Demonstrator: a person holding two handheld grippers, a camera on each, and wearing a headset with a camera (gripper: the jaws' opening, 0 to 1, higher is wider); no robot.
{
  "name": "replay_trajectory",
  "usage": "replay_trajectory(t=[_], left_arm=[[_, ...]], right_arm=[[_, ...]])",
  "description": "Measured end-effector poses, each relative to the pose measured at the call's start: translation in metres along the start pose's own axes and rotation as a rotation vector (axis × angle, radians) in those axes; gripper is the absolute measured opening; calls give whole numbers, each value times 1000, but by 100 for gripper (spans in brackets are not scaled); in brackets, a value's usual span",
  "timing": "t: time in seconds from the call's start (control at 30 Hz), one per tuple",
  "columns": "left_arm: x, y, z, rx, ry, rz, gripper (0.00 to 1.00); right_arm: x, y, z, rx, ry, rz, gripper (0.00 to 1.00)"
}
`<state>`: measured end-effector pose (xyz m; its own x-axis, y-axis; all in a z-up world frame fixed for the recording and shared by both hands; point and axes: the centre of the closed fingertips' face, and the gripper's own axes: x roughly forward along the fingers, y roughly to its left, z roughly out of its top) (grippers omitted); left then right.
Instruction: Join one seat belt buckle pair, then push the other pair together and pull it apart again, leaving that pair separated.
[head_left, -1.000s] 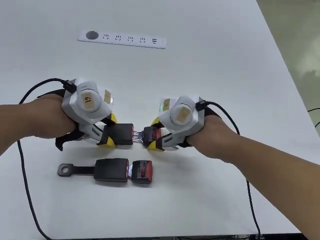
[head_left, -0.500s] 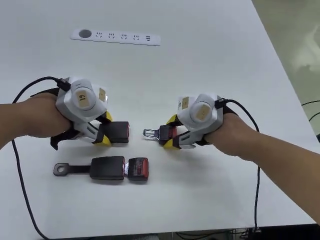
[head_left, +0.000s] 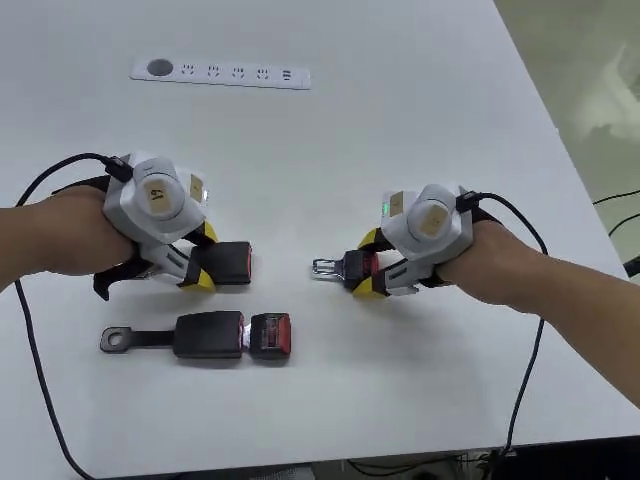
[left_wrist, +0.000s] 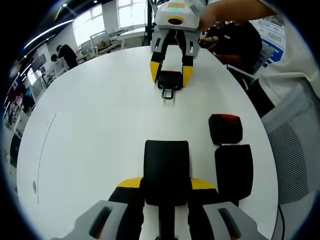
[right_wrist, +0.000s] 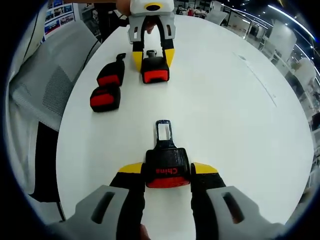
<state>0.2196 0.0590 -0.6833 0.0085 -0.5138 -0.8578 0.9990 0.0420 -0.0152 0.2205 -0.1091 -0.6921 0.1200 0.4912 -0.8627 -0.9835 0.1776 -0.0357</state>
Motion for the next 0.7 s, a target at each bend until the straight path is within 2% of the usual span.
replay_trajectory(t=[0.2,0.33,0.47,0.57,0.7], left_arm=[[0,1,-1,11,3,-10,34],[0,1,-1,11,9,-9,34],[1,2,-1,-16,7,5,34],[0,2,-3,-4,14,7,36],[-3,-1,2,-15,19,13,45]], right_arm=[[-1,0,2,1,-2,-3,34],[-1,-3,1,3,4,-18,38],[-2,-5,1,1,9,-37,40],[-2,-4,3,11,-6,-51,42],[-9,0,15,44,-49,-69,43]])
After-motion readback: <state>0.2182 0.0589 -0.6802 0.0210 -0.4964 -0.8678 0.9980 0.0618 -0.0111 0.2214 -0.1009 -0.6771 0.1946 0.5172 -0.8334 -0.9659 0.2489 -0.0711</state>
